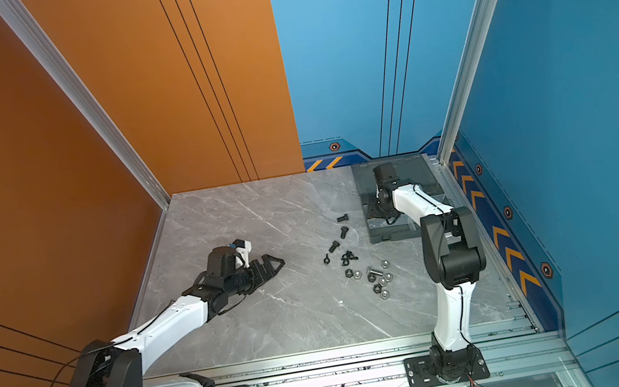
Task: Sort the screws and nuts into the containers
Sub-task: 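Carry the wing nut over the organizer box while the left arm shifts, then open the right gripper to drop the brass wing nut into a compartment, then move the right gripper back down to a black wing nut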
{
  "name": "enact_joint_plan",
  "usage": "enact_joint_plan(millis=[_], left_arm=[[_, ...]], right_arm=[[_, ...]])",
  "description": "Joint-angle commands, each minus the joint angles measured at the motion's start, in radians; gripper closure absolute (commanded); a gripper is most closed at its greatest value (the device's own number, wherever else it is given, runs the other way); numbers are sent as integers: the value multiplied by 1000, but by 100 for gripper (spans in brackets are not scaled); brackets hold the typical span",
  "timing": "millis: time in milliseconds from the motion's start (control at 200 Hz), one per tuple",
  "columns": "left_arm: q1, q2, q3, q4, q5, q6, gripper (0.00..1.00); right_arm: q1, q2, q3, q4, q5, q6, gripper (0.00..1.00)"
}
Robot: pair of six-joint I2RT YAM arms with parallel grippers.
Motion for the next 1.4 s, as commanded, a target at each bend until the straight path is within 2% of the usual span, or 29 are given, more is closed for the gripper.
enact_joint_plan(millis=[0,175,325,631,946,1392], left_arm=[[-13,13,35,17,19,-8,2],[-21,24,47,19,17,-8,2],[-28,38,57,19,19,-8,2],[-38,40,58,23,17,-9,2],[-43,41,48,36,17,-14,2],[-49,55,37,60,36,-25,2]], right_arm=[[-9,13,35,-31,30,-25,100],[-12,24,43,-34,25,-25,100],[-13,25,53,-39,27,-23,78],[-12,-20,66,-55,28,-27,58],[44,-226,-99,-3,-15,17,52],[281,-461,-364,8,-6,135,47]])
